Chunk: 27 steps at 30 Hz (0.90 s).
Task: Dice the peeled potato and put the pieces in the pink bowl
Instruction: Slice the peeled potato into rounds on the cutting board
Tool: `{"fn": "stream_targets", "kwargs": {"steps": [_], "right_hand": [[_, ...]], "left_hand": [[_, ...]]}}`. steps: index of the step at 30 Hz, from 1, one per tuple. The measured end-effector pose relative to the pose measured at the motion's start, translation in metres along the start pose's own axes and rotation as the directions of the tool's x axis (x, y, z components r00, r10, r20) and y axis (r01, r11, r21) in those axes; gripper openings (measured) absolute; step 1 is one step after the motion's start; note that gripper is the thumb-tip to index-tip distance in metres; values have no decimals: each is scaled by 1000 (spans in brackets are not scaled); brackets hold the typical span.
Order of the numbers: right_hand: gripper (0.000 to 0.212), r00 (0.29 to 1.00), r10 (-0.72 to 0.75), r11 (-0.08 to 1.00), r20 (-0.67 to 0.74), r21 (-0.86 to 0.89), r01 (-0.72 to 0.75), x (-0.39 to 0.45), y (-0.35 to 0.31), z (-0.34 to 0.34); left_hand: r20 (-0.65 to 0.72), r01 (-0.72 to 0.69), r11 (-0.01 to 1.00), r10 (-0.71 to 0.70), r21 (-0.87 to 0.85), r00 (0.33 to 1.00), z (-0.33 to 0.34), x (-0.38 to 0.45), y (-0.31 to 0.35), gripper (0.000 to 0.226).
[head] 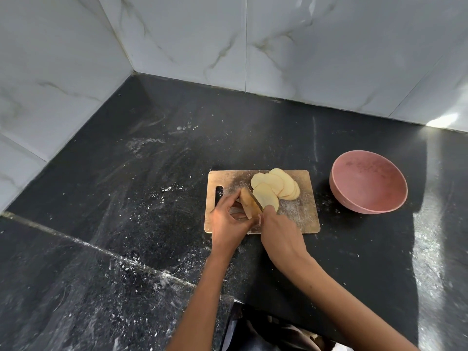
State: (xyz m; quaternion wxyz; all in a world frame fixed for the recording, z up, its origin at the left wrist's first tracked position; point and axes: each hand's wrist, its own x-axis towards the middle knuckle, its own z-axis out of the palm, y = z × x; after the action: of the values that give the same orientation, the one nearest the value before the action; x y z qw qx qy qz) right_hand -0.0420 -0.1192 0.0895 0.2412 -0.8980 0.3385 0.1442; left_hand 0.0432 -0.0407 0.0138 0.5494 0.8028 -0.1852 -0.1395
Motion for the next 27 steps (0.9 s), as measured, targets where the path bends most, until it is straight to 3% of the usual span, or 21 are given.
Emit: {"fn": "stream_targets", "kwargs": {"steps": [12, 19, 27], "right_hand": [[15, 998, -66, 996, -19, 56, 67, 4, 8, -1], [11, 998, -4, 997, 59, 76, -1, -5, 14, 6], [14, 998, -36, 997, 51, 77, 32, 1, 5, 3]], "left_hand": [[13, -38, 999, 38, 24, 999, -1, 1, 2, 80], [44, 8, 1000, -8, -17, 999, -5, 2, 1, 83], [31, 39, 998, -37, -53, 999, -7, -1, 2, 80]]}}
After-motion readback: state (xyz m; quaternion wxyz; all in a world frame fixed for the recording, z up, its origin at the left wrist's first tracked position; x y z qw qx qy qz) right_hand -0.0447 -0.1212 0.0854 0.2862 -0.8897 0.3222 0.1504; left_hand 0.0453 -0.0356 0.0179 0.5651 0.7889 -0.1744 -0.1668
